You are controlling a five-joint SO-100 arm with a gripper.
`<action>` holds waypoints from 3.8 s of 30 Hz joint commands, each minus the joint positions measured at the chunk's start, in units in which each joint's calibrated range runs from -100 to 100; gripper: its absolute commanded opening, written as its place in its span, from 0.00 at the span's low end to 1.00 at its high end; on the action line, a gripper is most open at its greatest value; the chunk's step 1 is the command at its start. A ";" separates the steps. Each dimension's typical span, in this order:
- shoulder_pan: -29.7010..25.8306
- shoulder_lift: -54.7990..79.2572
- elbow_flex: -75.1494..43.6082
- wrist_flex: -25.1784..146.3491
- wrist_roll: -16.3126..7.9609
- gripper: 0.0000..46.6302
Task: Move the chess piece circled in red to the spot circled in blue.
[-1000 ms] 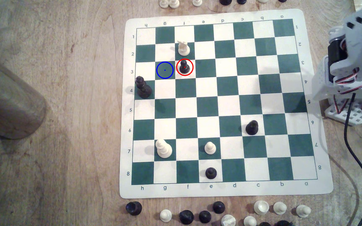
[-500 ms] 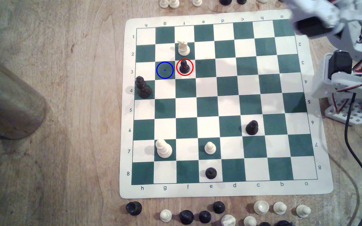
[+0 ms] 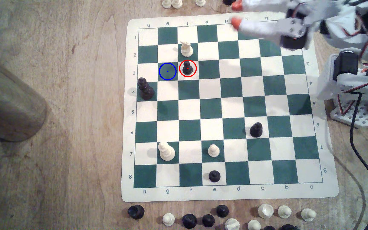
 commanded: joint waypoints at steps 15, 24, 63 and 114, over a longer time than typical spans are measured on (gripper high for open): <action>0.48 36.71 -31.12 9.81 -6.15 0.20; 1.81 54.19 -46.35 16.77 -7.72 0.21; 1.97 83.57 -58.41 12.10 -7.96 0.22; 0.41 87.22 -57.50 9.07 -8.25 0.01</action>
